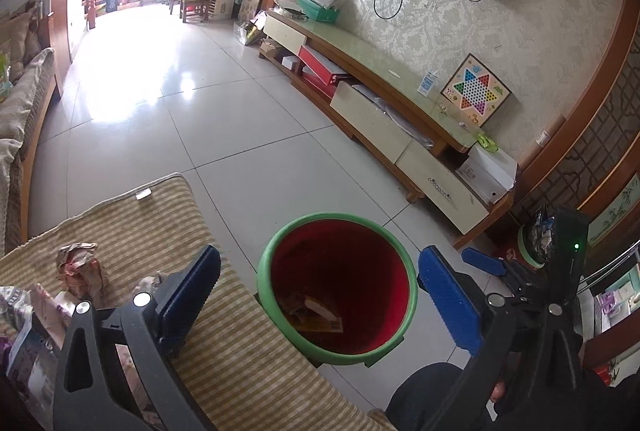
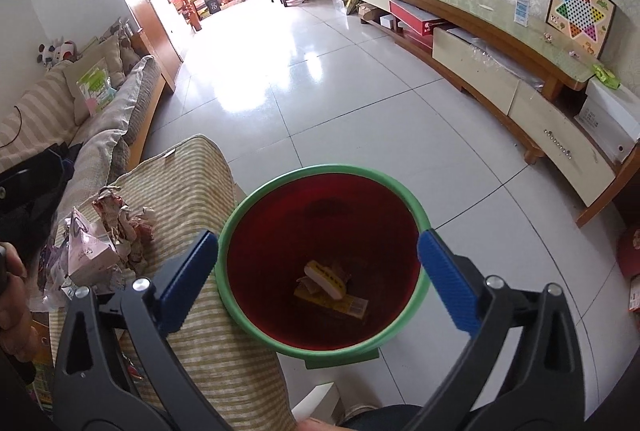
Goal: Collect trash
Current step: 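Move both open tools back over the trash pile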
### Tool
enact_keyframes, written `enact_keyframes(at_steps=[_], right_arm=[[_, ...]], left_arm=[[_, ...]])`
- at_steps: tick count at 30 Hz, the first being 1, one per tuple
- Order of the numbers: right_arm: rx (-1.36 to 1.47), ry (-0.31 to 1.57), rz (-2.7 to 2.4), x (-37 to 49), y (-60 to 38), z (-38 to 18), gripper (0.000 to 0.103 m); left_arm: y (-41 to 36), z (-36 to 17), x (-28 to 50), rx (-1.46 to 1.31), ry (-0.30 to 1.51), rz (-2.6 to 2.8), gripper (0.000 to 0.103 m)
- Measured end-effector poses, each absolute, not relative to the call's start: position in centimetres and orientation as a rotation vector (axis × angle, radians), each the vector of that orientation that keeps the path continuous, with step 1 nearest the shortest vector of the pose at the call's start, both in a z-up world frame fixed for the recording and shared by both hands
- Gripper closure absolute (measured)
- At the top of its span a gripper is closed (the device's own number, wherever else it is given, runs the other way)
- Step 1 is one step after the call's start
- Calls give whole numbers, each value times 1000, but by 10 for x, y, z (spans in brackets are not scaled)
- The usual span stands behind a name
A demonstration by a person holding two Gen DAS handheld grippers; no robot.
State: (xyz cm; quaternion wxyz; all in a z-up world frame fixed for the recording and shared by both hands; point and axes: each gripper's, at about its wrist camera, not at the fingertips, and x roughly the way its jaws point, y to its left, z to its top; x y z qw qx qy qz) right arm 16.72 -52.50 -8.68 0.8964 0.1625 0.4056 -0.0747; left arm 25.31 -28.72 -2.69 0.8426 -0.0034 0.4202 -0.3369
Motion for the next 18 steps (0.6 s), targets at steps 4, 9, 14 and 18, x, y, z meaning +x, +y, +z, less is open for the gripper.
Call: enact_keyframes(at_steps=[4, 9, 14, 18], right_arm=[[276, 822, -172, 160, -499, -71, 4], [241, 732, -147, 136, -458, -52, 4], [233, 738, -61, 120, -415, -41, 4], [197, 766, 29, 117, -377, -38, 4]], left_arm=[[-250, -13, 237, -30, 864, -643, 8], [-196, 3, 210, -55, 824, -544, 8], [-137, 11, 175, -80, 778, -452, 8], [-90, 5, 151, -58, 751, -341, 8]])
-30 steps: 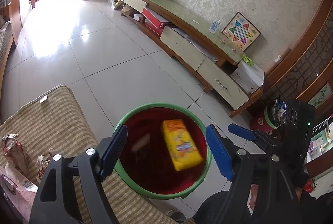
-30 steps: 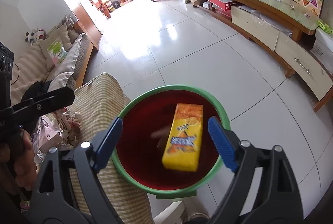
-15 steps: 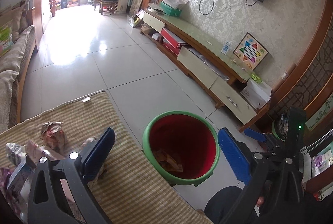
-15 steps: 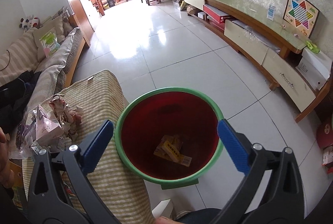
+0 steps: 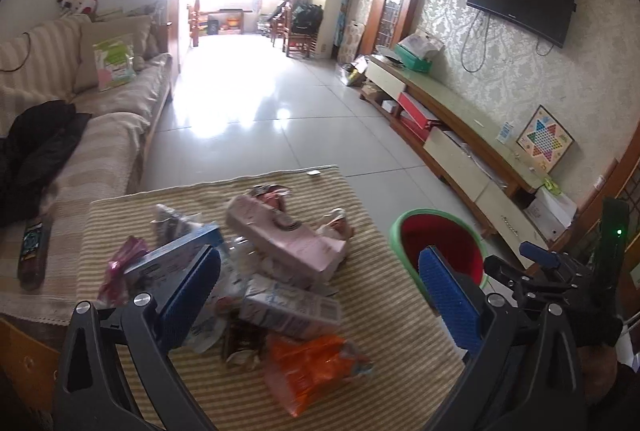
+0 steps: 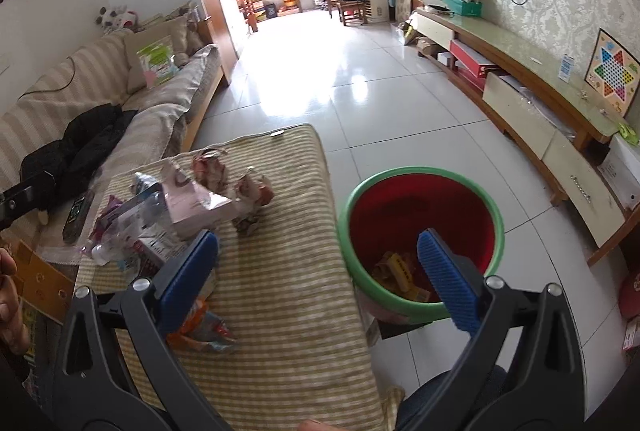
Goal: Collect trash
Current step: 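Move both open tools back over the trash pile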
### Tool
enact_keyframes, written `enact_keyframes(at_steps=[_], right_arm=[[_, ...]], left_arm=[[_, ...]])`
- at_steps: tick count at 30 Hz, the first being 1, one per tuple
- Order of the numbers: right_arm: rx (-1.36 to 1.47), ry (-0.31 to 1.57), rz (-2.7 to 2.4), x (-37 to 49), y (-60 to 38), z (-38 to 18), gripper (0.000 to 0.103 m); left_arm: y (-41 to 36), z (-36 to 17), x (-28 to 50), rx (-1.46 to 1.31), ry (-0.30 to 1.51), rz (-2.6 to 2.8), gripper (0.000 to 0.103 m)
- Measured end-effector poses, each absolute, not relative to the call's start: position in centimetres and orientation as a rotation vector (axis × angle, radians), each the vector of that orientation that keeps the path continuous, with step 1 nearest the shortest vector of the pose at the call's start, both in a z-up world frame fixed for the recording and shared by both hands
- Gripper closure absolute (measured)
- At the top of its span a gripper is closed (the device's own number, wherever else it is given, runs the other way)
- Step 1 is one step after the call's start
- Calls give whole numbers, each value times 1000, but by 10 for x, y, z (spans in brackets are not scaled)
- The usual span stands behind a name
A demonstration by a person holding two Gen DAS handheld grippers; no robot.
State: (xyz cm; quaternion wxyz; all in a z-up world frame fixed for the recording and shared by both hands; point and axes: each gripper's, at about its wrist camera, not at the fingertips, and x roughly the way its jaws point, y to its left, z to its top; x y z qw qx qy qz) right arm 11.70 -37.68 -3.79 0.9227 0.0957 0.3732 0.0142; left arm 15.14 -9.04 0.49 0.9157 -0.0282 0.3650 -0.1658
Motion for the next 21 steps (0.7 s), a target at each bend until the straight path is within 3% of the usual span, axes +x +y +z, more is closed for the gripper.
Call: enact_keyframes(at_steps=[8, 21], right_arm=[[111, 814, 175, 105, -309, -43, 4], [69, 992, 296, 111, -253, -101, 4]], left_arm=[[-8, -28, 125, -123, 841, -271, 8], [17, -70, 144, 27, 942, -268, 8]])
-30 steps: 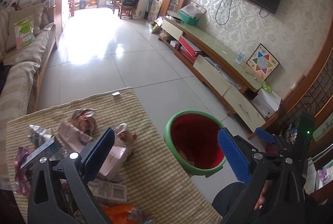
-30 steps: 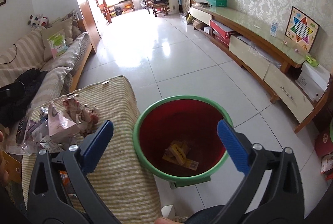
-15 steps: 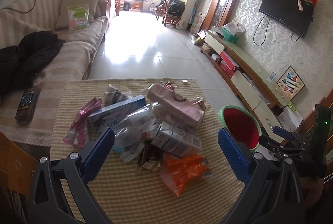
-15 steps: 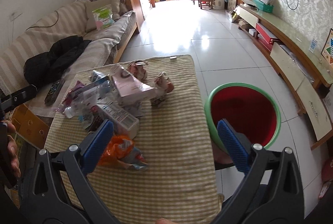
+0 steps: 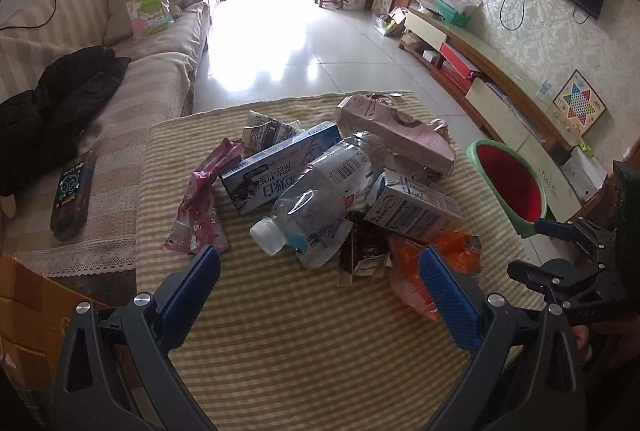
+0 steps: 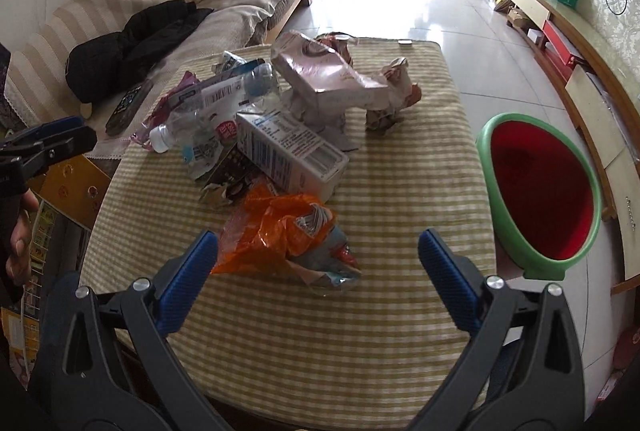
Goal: Collect trash
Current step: 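Move both open tools back over the trash pile, then grasp the orange snack bag with the right tool while the left tool grasps the water bottle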
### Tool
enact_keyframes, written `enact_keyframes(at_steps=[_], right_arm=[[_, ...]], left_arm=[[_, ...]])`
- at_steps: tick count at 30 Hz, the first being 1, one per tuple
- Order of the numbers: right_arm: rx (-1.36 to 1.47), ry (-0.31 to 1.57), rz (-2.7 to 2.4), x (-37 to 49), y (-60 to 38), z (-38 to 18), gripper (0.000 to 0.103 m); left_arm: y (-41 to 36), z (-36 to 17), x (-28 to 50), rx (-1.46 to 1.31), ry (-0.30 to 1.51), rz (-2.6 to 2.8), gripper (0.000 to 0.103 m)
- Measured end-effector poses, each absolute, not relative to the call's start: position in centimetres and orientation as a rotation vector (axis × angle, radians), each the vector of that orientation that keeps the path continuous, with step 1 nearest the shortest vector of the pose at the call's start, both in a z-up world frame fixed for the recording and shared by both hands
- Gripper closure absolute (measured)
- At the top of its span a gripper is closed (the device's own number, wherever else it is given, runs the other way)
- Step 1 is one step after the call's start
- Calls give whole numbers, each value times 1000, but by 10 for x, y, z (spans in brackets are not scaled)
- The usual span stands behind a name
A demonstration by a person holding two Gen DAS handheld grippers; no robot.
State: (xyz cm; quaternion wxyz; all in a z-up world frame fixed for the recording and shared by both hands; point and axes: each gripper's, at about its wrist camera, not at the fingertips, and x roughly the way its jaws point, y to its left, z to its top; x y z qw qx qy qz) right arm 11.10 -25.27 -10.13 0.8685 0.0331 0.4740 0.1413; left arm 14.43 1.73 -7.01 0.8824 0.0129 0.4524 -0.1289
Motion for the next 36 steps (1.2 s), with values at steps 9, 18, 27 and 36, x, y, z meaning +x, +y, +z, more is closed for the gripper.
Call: enact_keyframes(at_steps=[9, 18, 27, 36], right_arm=[[87, 1083, 335, 126, -237, -141, 4], [114, 1129, 354, 141, -229, -164, 5], [122, 1156, 386, 154, -219, -176, 17], [148, 1144, 410, 153, -223, -178, 29]], left_arm=[[-20, -106, 200, 228, 1023, -358, 8], [-47, -136, 247, 393, 1110, -431, 13], [-59, -157, 263, 443, 1174, -478, 27], [-53, -161, 263, 391, 1189, -463, 48]])
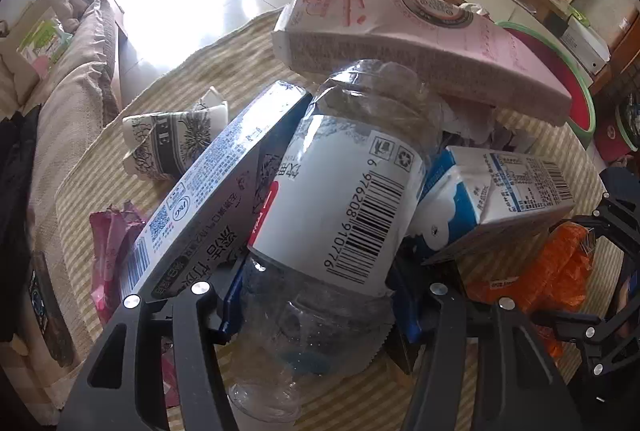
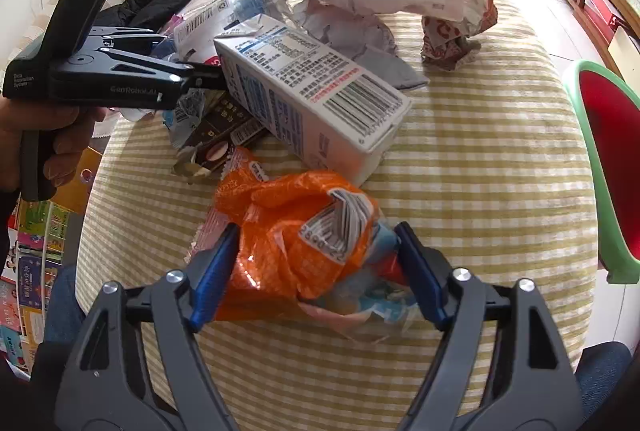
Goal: Collect trash
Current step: 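Grasp the orange snack bag with the right tool while the left tool grasps the water bottle, then carry both items over the red bucket and release them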
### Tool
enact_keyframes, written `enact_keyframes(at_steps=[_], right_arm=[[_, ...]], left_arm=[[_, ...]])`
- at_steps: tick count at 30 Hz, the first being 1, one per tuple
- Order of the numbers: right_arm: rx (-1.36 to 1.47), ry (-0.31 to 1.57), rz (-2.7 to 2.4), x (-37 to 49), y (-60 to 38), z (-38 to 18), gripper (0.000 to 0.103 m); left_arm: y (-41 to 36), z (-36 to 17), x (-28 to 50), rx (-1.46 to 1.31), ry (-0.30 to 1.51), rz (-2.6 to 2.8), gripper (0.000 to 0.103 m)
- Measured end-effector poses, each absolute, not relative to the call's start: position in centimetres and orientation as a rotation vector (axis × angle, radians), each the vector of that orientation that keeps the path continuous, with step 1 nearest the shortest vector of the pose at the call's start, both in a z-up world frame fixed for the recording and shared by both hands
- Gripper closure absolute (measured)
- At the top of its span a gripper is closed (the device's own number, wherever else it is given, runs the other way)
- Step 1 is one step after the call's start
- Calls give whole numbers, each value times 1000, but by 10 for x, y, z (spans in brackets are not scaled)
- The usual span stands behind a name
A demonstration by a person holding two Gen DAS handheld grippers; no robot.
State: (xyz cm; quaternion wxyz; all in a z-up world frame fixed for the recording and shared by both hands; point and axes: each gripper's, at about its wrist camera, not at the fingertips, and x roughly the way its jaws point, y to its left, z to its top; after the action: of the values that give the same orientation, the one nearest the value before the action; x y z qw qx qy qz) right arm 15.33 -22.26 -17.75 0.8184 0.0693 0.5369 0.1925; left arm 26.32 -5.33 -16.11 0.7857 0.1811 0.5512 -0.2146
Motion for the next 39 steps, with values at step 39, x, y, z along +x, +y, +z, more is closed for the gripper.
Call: enact_keyframes(at_steps=[39], right_arm=[[200, 888, 388, 132, -274, -76, 33]], left_arm=[[-50, -38, 208, 311, 947, -388, 49]])
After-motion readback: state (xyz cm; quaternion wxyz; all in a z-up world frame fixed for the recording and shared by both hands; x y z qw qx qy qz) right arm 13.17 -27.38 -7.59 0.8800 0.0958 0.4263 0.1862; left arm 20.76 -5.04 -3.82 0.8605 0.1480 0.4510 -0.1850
